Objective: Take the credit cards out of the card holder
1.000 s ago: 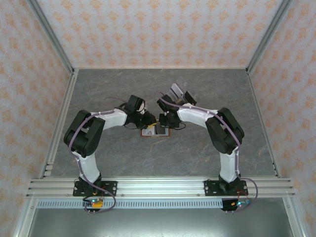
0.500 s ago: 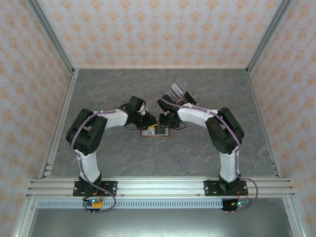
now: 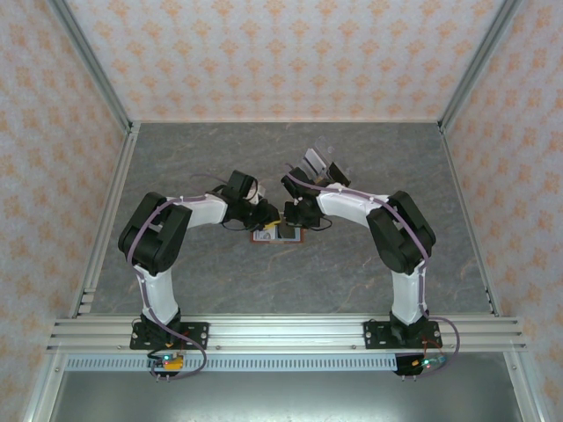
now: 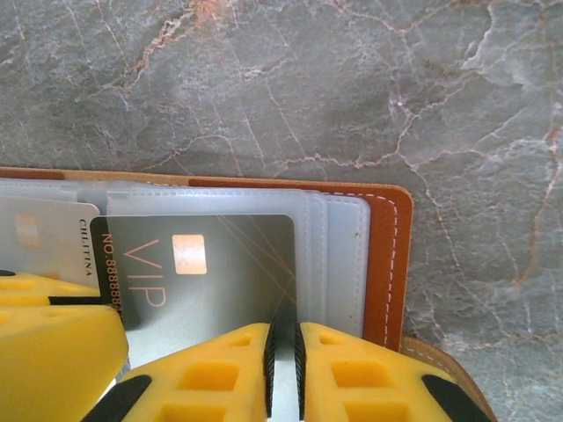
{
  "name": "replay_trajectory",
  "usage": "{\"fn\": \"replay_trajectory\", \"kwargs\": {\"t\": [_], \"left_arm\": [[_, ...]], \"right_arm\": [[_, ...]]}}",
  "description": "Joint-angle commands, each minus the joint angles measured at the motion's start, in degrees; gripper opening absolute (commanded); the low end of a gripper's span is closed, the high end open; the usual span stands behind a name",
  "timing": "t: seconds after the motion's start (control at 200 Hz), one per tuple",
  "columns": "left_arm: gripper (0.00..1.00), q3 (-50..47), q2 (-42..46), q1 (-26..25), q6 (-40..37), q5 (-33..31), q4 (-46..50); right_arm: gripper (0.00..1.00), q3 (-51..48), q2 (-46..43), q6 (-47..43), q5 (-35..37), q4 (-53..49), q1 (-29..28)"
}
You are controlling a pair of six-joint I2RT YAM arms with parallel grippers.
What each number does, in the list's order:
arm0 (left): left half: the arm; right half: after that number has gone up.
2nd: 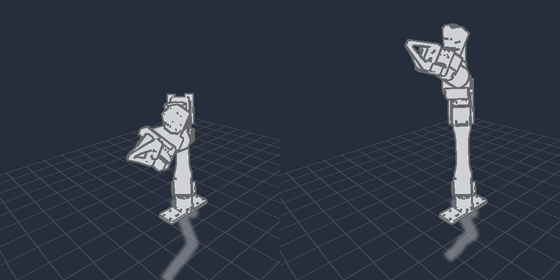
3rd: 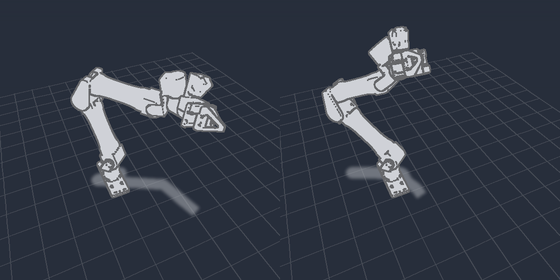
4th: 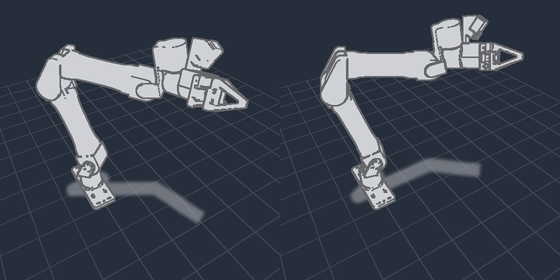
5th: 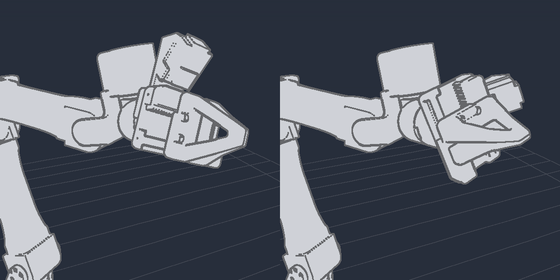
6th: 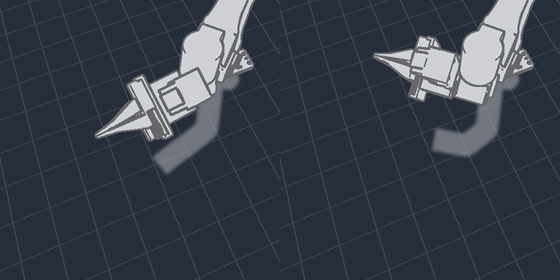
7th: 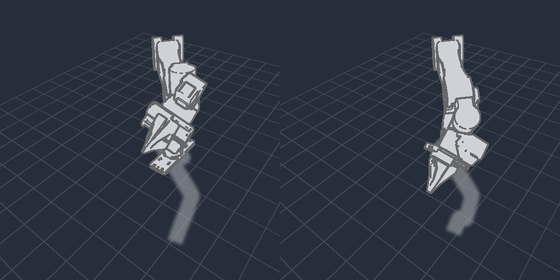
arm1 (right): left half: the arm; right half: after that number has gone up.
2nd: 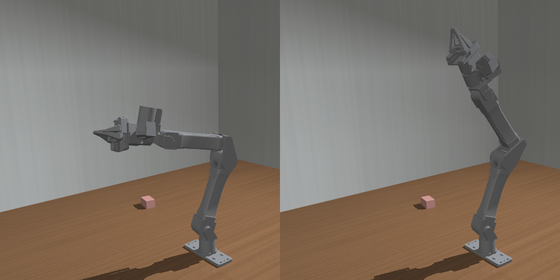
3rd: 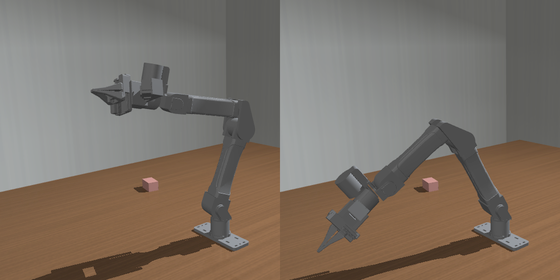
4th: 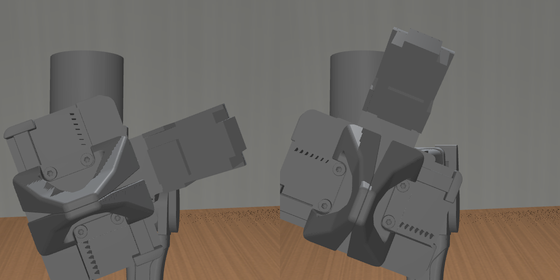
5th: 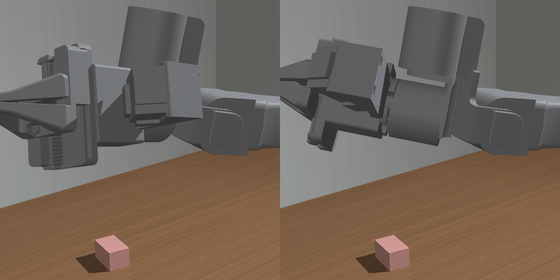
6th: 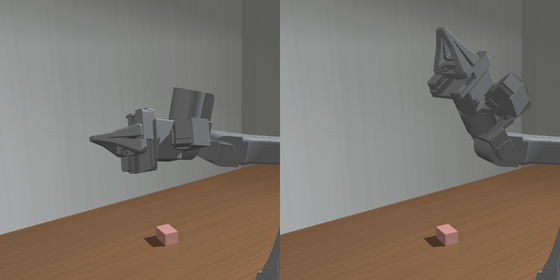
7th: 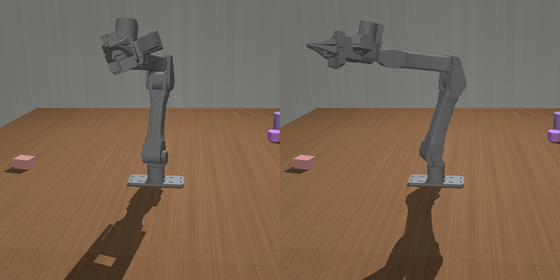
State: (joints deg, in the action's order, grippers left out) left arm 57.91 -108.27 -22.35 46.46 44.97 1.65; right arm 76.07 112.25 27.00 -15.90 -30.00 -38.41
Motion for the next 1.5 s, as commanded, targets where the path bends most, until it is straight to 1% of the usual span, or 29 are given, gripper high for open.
{"fn": "replay_trajectory", "kwargs": {"t": [0.0,0.225,0.465,0.656,0.981,1.161,1.301,1.391,1.496], "left_arm": [[0.17,-1.03,-0.02,0.42,-0.6,2.96,-3.69],[0.12,-2.31,1.19,1.01,-0.14,4.07,-5.94],[0.1,-3.49,1.65,1.46,0.47,4.6,-7.36],[0.08,-4.07,2.78,2.01,-0.64,4.14,-5.92],[0.02,-4.34,5.38,3.34,-3.24,2.26,-0.65],[0.0,-4.36,6.31,3.68,-4.44,1.44,1.68],[0.0,-4.36,6.0,3.78,-4.19,1.61,1.49],[0.01,-4.3,5.62,3.72,-3.93,1.7,1.25],[0.02,-4.13,5.43,3.72,-3.92,1.7,1.41]], "right_arm": [[0.16,-0.29,2.08,0.25,0.61,-2.41,0.26],[0.16,-0.4,2.38,0.28,0.7,-2.6,0.25],[0.16,-0.61,2.63,0.24,1.05,-2.82,0.27],[0.16,-0.76,2.61,0.49,1.62,-3.05,0.27],[0.16,-1.29,1.67,0.77,2.21,-2.63,0.49],[0.15,-1.4,-0.55,0.15,0.38,-1.17,1.05],[0.17,-1.43,-4.37,-1.09,-2.6,1.15,1.28],[0.24,-1.54,-5.41,-1.53,-6.04,2.71,1.32],[0.25,-1.57,-4.26,-1.15,-8.5,3.62,1.24]]}}
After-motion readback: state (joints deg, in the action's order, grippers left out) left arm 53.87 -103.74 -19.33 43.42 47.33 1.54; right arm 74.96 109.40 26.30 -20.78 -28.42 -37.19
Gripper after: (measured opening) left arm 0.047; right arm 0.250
